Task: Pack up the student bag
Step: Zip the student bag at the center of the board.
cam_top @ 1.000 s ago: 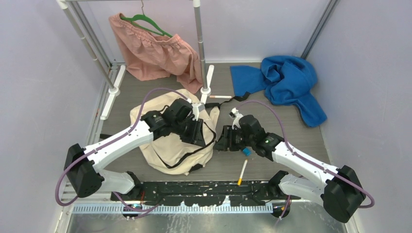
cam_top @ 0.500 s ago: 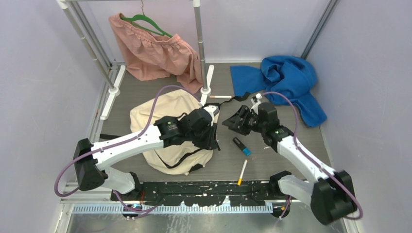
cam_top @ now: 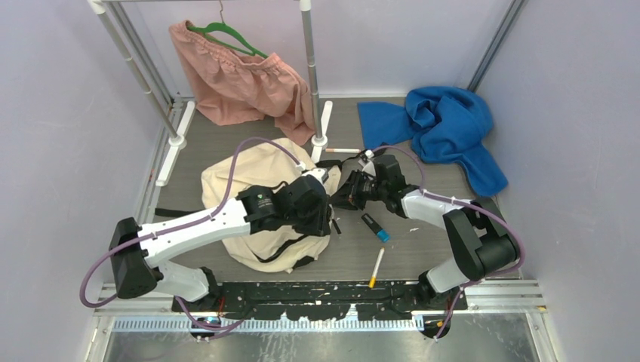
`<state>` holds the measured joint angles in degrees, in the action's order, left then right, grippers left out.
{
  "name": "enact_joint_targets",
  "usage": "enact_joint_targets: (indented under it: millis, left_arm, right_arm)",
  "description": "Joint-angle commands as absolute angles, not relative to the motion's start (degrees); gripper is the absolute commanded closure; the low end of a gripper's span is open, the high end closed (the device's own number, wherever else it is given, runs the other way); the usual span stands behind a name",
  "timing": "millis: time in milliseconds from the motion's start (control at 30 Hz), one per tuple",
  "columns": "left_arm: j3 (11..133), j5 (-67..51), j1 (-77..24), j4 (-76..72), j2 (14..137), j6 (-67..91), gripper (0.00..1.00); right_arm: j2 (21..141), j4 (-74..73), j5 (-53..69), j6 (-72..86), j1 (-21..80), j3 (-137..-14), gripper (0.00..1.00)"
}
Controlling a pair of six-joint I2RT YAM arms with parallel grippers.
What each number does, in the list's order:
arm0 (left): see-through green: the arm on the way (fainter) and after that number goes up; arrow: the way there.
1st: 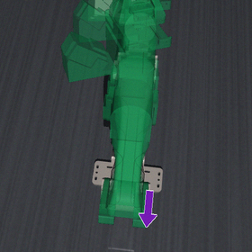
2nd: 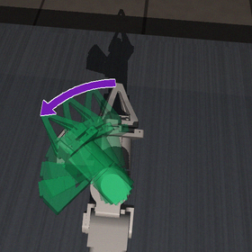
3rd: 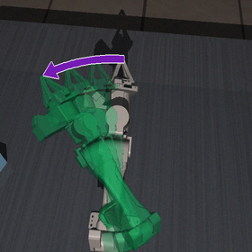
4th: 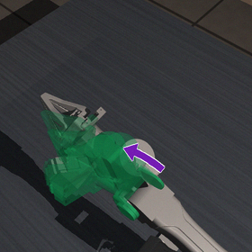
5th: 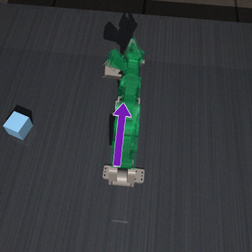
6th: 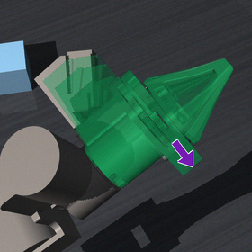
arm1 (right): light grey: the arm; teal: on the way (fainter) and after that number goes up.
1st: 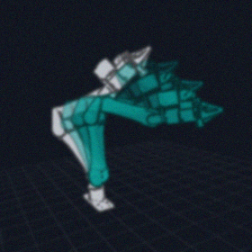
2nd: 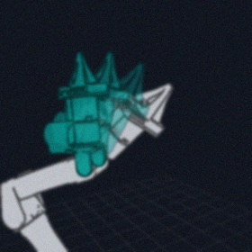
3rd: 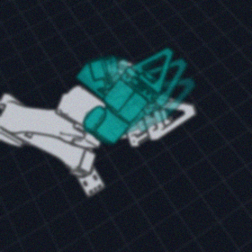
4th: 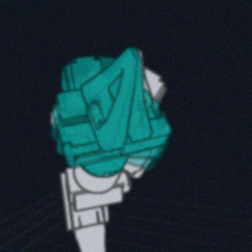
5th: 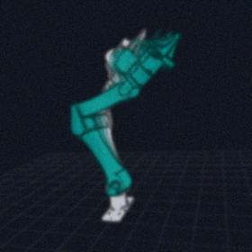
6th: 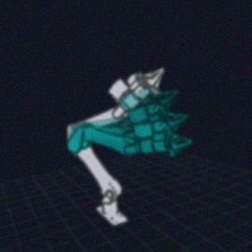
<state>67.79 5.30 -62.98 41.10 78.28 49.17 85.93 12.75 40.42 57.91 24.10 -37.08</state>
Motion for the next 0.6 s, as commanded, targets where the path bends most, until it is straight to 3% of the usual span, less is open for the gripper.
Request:
enact_joint_targets:
  millis: [0,167,300,367,567]
  left_arm:
    - [68.81,5.56,-66.79,39.83,77.76,52.76,0.63]
    - [68.24,8.38,-68.64,36.36,81.3,57.44,0.63]
    - [67.13,13.03,-68.68,32.19,81.89,60.21,0.46]
    - [67.17,15.26,-68.69,30.57,82.75,61.68,0.44]
    - [67.92,21.59,-69.12,28.67,87.66,66.1,0.51]
  right_arm:
    - [85.07,17.16,43.64,57.69,25.11,-38.01,0.85]
    - [84.6,18.92,43.77,58.17,25.19,-36.77,0.99]
    - [84.57,20.68,44.16,58.77,25.26,-35.79,0.99]
    - [84.73,21.11,44.32,58.91,25.4,-35.6,0.99]
    - [85.09,22.36,45.08,59.31,25.51,-35.51,0.99]
